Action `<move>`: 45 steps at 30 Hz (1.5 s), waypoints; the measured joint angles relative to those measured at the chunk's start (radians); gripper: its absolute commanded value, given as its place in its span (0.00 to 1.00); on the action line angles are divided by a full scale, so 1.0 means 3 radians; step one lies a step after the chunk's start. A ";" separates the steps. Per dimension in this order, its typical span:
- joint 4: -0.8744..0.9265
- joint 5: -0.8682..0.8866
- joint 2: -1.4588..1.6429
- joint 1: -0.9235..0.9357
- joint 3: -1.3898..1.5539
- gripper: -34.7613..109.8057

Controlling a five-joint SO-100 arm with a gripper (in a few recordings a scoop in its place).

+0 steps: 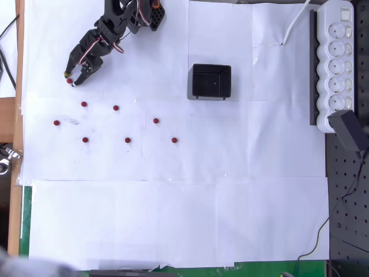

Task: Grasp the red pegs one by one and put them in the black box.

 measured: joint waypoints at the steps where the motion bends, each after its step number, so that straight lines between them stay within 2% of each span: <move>1: 0.0000 0.0000 0.0000 0.0000 0.0000 0.29; 11: 0.0015 -0.0061 0.0026 0.0000 0.0066 0.29; 20: 0.0031 -0.0061 0.0026 -0.0005 0.0066 0.24; 25: 0.0404 -0.0061 -0.0159 -0.0010 0.0169 0.24; 28: 0.1094 -0.0097 -0.0506 -0.0046 0.0286 0.24; 30: 0.1810 -0.0118 -0.0798 -0.0097 0.0476 0.24; 37: 0.4735 -0.0317 -0.1606 -0.0527 0.1621 0.24; 41: 0.6126 -0.0491 -0.1790 -0.1023 0.2444 0.24; 45: 0.7199 -0.0828 -0.1820 -0.1769 0.3237 0.24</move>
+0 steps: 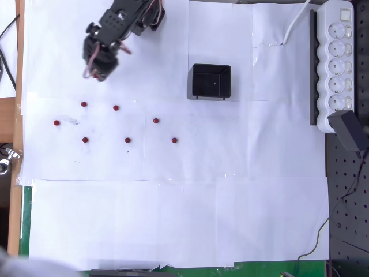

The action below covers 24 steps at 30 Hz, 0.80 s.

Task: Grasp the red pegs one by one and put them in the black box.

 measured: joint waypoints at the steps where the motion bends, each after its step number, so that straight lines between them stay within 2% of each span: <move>1: 0.0153 -0.0118 0.0005 -0.0220 0.0179 0.24; 6: 0.0542 -0.0854 0.0148 -0.1452 0.0849 0.24; 12: 0.0256 -0.1539 0.0557 -0.2720 0.0920 0.24; 18: -0.0046 -0.1836 0.1181 -0.3395 0.0920 0.24; 24: -0.0343 -0.1963 0.1708 -0.3651 0.0972 0.24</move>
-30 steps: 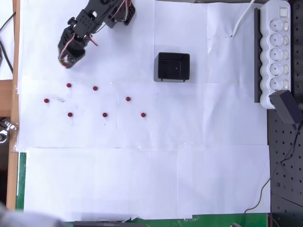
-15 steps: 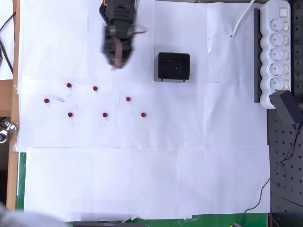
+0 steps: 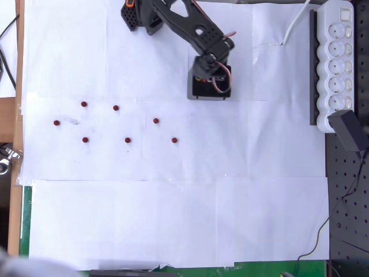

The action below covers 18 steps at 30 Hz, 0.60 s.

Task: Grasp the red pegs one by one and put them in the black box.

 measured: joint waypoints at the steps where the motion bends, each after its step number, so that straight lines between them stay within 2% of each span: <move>1: -0.0026 -0.0005 0.0077 -0.0031 0.0020 0.25; 6: -0.0148 -0.0005 0.0337 -0.0026 0.0041 0.32; 18: -0.0077 -0.0005 0.0271 0.0010 0.0240 0.36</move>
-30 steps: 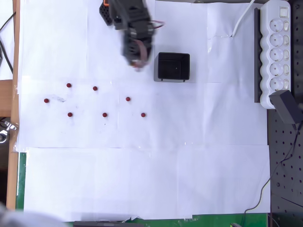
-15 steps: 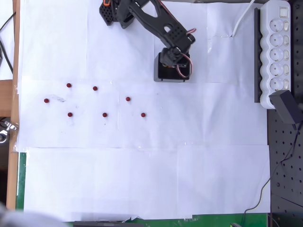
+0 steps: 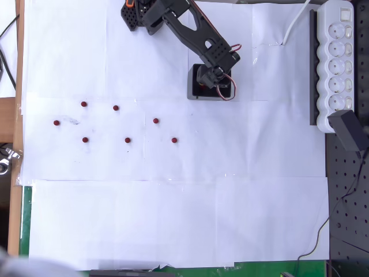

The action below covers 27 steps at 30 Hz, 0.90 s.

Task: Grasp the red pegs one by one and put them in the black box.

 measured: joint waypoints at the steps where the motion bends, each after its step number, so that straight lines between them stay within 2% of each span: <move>1: 0.0066 0.0000 -0.0087 0.0010 0.0087 0.36; 7: 0.0465 0.0097 -0.0813 0.0251 0.0603 0.36; 12: 0.0399 0.0573 -0.1595 0.0808 -0.0174 0.36; 19: -0.0476 0.1575 -0.2321 0.1912 -0.2040 0.36; 27: -0.1549 0.1989 -0.2506 0.2250 -0.3094 0.36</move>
